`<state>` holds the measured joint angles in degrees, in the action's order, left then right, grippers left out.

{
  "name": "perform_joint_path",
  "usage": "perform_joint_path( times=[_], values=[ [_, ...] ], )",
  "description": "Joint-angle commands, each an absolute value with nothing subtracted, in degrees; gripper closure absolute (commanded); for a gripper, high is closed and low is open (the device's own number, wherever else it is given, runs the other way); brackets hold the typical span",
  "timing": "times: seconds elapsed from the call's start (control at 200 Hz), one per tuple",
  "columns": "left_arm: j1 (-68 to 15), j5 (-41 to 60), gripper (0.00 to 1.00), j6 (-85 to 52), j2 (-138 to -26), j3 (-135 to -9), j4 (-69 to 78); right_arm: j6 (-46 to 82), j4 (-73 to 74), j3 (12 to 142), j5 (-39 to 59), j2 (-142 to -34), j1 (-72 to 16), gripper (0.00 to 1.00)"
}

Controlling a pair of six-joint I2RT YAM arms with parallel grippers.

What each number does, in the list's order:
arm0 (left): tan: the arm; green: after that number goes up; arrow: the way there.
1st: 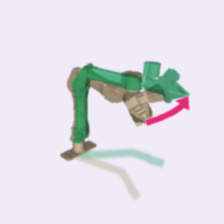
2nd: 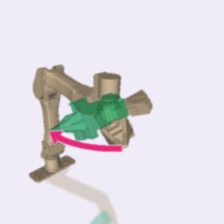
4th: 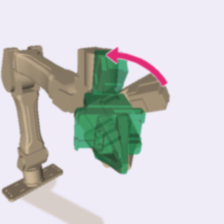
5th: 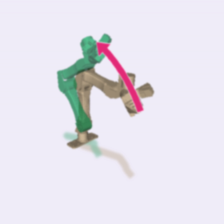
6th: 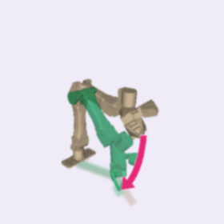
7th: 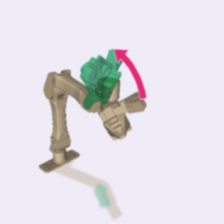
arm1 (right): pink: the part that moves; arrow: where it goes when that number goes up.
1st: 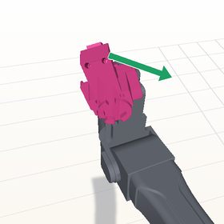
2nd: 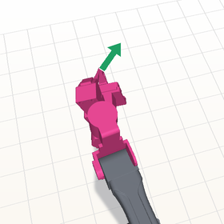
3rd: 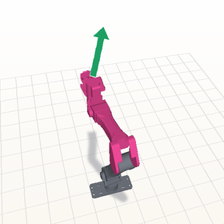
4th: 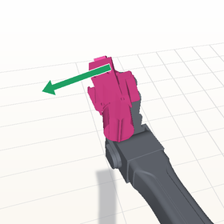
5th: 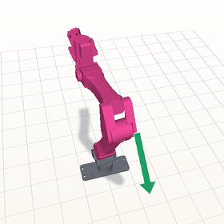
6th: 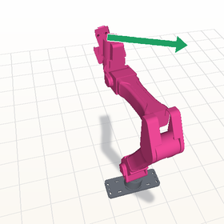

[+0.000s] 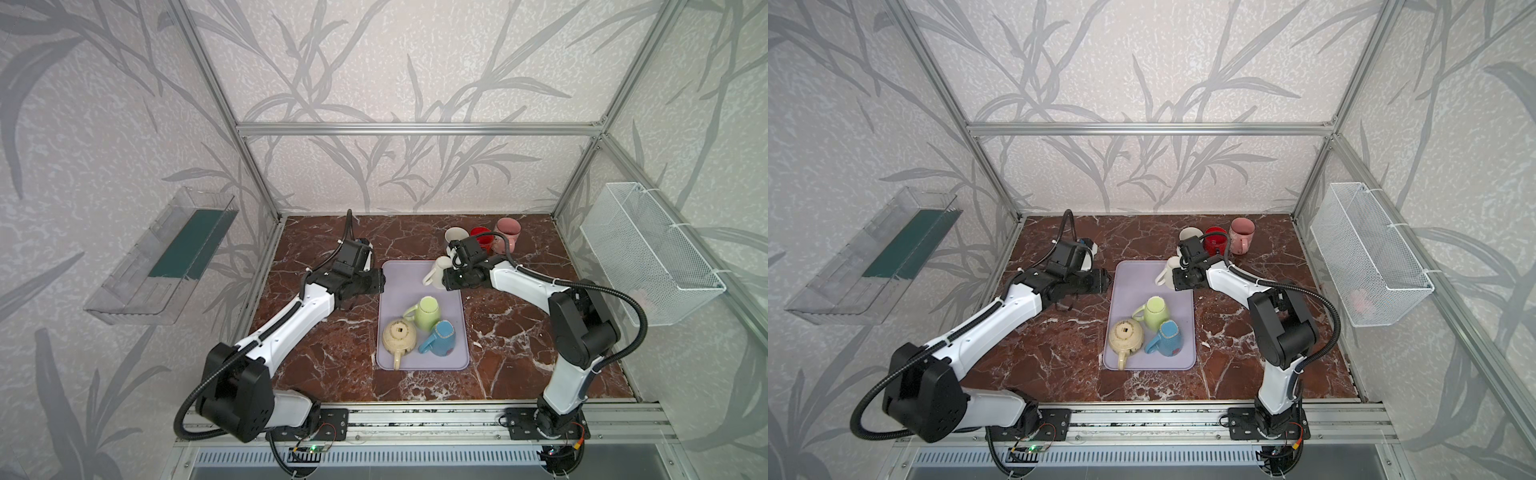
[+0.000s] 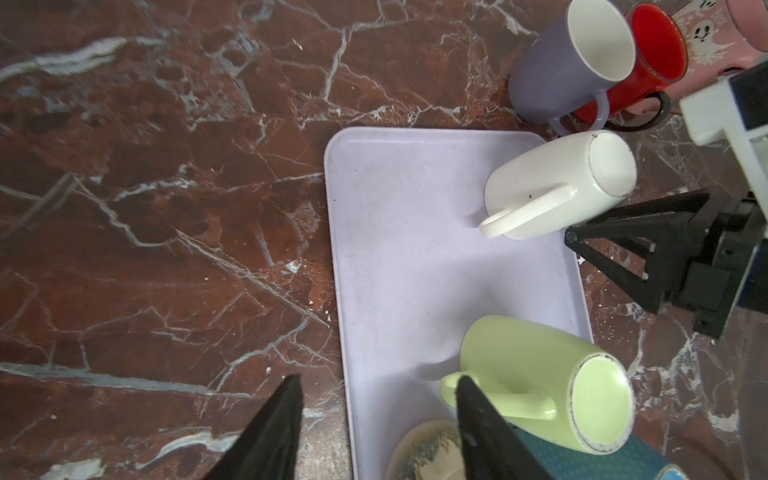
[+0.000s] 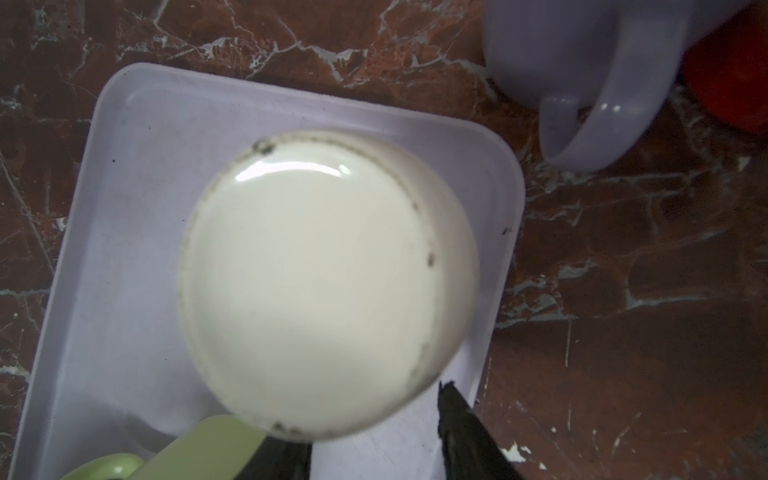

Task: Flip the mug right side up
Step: 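Lower the right gripper onto the white mug while the left gripper moves toward the tray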

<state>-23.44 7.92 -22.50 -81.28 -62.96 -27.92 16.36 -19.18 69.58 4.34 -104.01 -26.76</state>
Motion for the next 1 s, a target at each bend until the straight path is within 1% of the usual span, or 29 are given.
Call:
perform_joint_path(
  times=[0.0,0.15,0.29,0.43,0.575,0.63,0.805,0.995],
  values=[
    [-23.2,10.3,0.54,-22.2,-84.8,-68.2,-32.0,16.2,-17.9,66.8,3.3,-100.1,-26.3,0.52],
    [-23.7,9.6,0.55,-22.5,-90.0,-72.0,-30.7,17.4,-15.2,63.4,4.3,-98.2,-25.4,0.52],
    [-24.5,11.0,0.58,-22.7,-96.3,-76.8,-29.7,17.8,-14.8,63.1,5.4,-98.1,-24.3,0.52],
    [-25.4,12.6,0.65,-22.7,-102.6,-82.1,-29.3,18.0,-15.7,63.9,5.3,-98.1,-23.7,0.51],
    [-25.9,14.8,0.78,-23.1,-108.8,-86.5,-29.1,18.2,-15.9,65.0,5.6,-99.0,-23.3,0.51],
    [-26.4,14.9,0.81,-22.8,-110.8,-88.1,-29.0,18.2,-16.1,65.7,5.8,-99.8,-23.4,0.51],
    [-28.6,15.7,0.86,-22.0,-115.4,-92.8,-28.9,18.2,-16.5,67.7,6.0,-101.8,-23.4,0.51],
    [-30.1,16.6,0.87,-22.4,-117.6,-93.7,-27.4,18.5,-17.2,69.7,6.4,-103.8,-23.3,0.51]
  ],
)
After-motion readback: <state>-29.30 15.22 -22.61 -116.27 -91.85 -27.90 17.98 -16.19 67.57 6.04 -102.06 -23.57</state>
